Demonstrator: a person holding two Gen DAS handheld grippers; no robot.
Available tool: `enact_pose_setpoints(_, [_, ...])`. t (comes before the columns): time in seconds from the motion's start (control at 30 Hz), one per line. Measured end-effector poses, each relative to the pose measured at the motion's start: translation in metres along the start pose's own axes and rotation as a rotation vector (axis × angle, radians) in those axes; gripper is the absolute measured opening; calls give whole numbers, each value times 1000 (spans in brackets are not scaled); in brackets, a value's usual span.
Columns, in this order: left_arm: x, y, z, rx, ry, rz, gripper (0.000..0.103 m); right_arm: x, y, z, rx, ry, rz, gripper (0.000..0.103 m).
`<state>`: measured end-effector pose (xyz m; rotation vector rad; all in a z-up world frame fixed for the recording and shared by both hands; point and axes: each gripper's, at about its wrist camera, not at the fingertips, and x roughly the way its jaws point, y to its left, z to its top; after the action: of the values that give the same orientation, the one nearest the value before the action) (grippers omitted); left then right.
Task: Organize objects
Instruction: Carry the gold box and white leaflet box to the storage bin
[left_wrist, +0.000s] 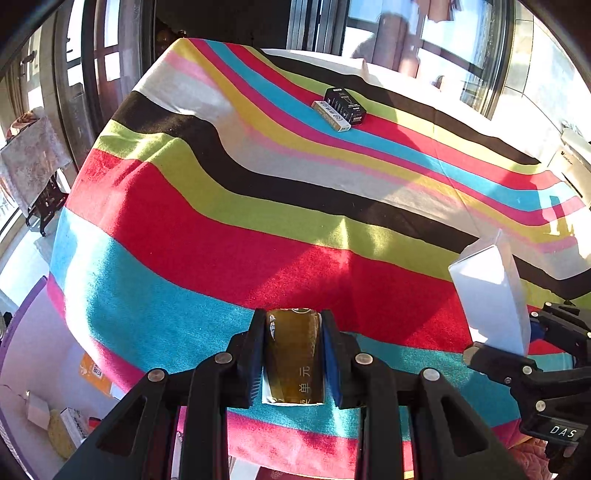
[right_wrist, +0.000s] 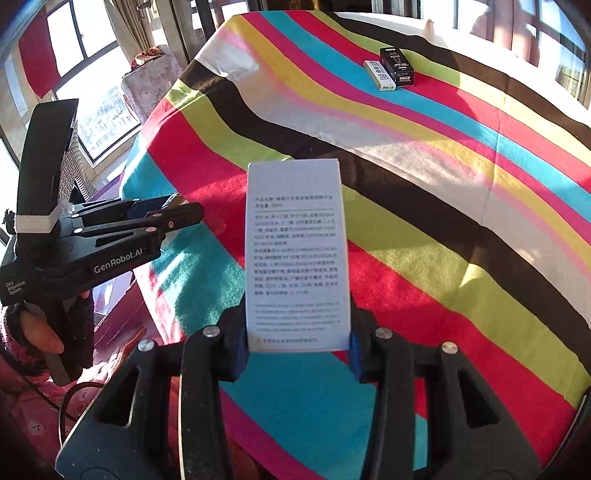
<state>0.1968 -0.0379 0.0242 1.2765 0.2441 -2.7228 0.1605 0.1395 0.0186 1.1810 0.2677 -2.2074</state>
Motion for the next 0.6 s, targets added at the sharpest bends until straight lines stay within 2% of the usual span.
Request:
enact_pose_setpoints(0.33, [-34,37,-12,-53,-53,63,29,1,47,12,-130,3,33,46])
enact_pose_setpoints(0.6, [-50,92,-39,-154,-36,148,29,13,100,21,-300,28,52,46])
